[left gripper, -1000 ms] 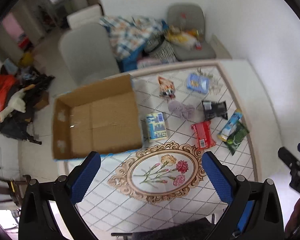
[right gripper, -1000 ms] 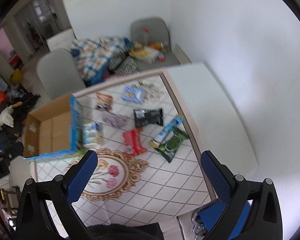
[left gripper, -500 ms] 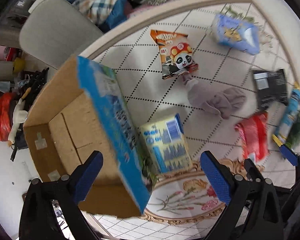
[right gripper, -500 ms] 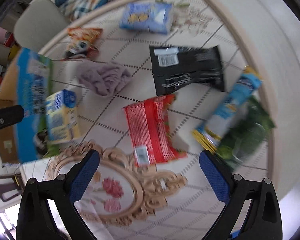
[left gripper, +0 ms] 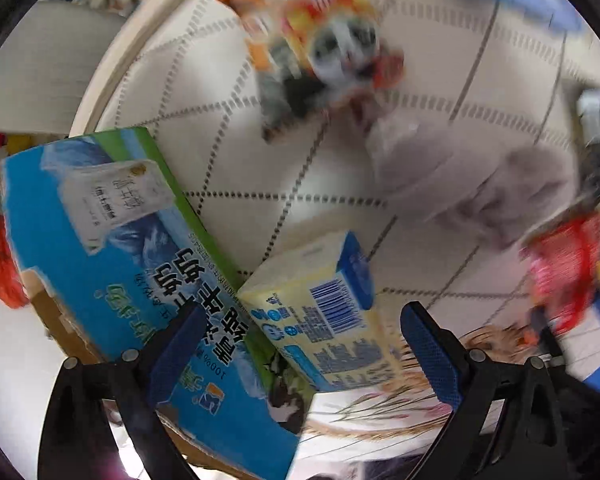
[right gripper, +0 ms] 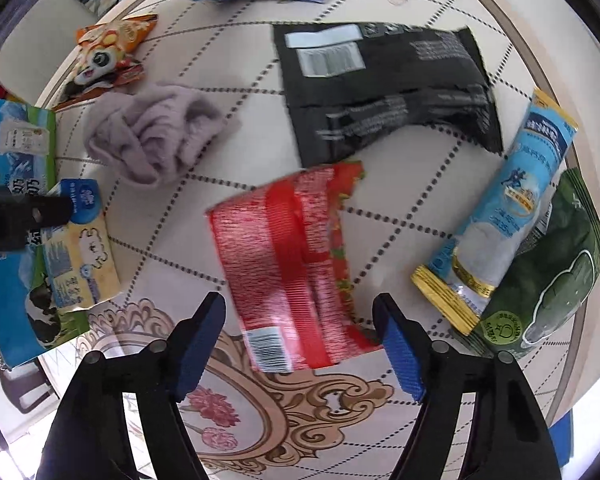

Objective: Organize soft objects
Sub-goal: 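Reach left tool to yellow milk carton while right tool reaches red snack bag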

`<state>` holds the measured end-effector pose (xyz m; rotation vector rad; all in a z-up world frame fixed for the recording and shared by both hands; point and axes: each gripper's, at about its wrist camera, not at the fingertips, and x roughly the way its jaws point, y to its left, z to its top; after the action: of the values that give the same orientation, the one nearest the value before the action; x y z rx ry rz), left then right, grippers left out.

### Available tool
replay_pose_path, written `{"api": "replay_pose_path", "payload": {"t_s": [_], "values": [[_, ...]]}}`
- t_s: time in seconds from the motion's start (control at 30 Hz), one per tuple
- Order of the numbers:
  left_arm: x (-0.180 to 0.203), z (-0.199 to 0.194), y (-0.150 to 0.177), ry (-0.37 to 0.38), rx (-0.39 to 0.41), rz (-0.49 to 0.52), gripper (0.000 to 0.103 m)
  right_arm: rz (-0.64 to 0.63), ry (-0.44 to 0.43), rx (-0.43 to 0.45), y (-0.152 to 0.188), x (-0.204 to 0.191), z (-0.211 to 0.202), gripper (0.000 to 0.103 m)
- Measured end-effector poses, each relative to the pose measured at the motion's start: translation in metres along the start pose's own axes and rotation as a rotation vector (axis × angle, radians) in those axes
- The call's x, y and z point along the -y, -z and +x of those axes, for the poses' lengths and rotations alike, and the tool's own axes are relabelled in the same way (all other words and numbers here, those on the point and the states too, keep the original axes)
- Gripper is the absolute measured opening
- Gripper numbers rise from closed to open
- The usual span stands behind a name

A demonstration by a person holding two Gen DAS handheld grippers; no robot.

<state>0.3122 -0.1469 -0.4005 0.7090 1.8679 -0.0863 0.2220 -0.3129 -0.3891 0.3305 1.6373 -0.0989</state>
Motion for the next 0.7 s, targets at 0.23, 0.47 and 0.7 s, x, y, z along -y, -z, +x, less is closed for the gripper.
{"api": "replay_pose_path", "payload": {"t_s": [0.23, 0.47, 0.7], "values": [[0.020, 0.008, 0.001, 0.015, -0.003, 0.007, 0.099, 0.008, -0.026, -0.002, 0.006, 0.006, 0.007, 0.078], [0.024, 0.000, 0.015, 0.110, 0.067, -0.045, 0.090, 0.013, -0.024, 0.001, 0.010, 0.016, 0.004, 0.060], [0.029, 0.006, 0.028, 0.147, 0.019, 0.003, 0.090, -0.009, -0.017, -0.020, 0.015, 0.016, 0.005, 0.060]]}}
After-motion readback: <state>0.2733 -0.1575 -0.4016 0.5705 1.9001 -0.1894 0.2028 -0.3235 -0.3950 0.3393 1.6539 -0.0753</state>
